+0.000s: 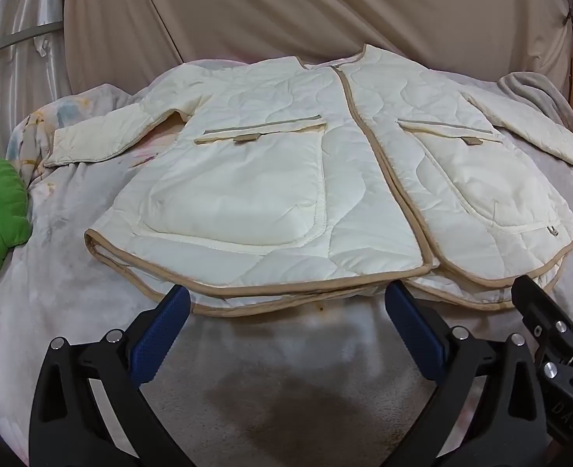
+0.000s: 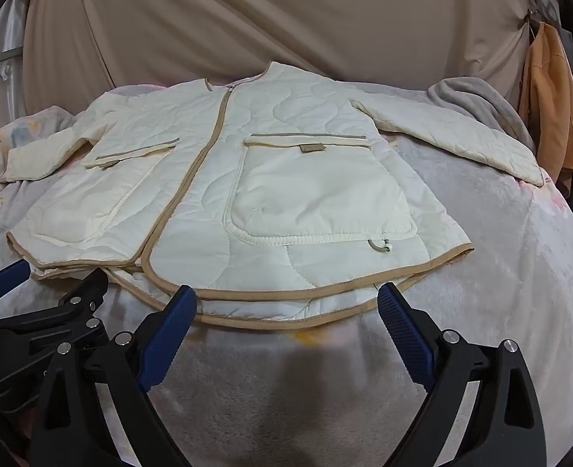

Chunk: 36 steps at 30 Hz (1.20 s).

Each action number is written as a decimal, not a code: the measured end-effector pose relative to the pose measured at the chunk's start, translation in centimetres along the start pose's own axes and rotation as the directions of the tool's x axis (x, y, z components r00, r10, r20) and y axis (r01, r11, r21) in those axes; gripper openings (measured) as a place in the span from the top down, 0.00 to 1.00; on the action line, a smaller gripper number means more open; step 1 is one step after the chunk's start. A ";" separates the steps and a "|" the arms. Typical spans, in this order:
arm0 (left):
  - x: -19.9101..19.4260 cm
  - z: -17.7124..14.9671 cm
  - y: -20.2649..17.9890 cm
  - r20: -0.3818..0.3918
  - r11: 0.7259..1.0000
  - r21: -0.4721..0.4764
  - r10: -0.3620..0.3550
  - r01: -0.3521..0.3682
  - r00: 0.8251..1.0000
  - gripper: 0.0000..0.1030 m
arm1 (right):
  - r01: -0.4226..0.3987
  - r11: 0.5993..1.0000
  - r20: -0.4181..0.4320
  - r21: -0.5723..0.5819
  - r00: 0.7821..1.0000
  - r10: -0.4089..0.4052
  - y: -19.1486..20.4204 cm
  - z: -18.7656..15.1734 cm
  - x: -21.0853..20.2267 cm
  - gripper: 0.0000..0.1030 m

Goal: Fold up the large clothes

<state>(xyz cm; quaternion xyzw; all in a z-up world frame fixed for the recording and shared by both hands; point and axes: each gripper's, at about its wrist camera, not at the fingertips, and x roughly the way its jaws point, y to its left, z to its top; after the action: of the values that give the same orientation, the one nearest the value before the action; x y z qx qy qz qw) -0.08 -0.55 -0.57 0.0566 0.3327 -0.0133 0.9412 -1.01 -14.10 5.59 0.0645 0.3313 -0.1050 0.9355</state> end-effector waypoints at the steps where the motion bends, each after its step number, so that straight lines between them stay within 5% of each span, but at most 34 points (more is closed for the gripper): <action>1: 0.0 0.0 0.0 0.000 1.000 0.000 0.000 0.000 1.000 0.05 | -0.001 1.000 0.001 -0.002 1.000 0.001 0.1 0.0 0.0 0.10; 36: 0.3 -0.3 0.2 -0.013 1.000 0.004 -0.001 0.001 1.000 0.06 | 0.004 1.000 -0.017 -0.003 1.000 -0.004 0.0 -0.2 0.7 0.10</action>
<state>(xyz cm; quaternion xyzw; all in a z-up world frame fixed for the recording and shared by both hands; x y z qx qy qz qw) 0.00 -0.33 -0.98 0.0584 0.3390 -0.0139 0.9389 -0.61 -14.17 5.01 0.0633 0.3394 -0.1057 0.9325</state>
